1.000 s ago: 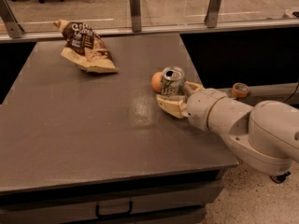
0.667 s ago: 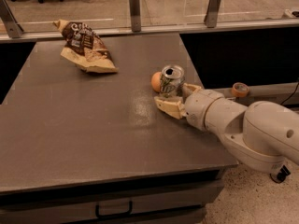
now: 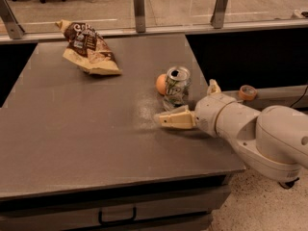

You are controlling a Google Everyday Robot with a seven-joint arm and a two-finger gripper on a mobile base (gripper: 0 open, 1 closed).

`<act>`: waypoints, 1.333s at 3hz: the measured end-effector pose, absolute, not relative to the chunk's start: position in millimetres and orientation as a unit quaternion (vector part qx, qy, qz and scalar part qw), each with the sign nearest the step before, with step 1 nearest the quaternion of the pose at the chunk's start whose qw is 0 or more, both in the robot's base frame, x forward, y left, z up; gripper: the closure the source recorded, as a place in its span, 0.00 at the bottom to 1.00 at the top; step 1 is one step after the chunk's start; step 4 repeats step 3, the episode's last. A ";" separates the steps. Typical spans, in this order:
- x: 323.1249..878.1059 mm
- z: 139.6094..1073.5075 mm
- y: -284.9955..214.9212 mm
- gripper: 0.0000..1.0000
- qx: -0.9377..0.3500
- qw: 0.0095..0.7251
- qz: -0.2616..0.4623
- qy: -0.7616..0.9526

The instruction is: Move 7up can near orange

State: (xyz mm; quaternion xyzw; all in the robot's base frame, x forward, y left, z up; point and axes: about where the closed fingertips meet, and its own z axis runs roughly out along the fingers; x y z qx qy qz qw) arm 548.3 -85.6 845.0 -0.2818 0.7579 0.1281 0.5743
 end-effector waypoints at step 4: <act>481.7 883.9 -134.9 0.00 -0.249 0.561 0.089 0.785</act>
Offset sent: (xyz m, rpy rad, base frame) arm -0.1177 -0.0990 0.0547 -0.0466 0.0946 -0.2097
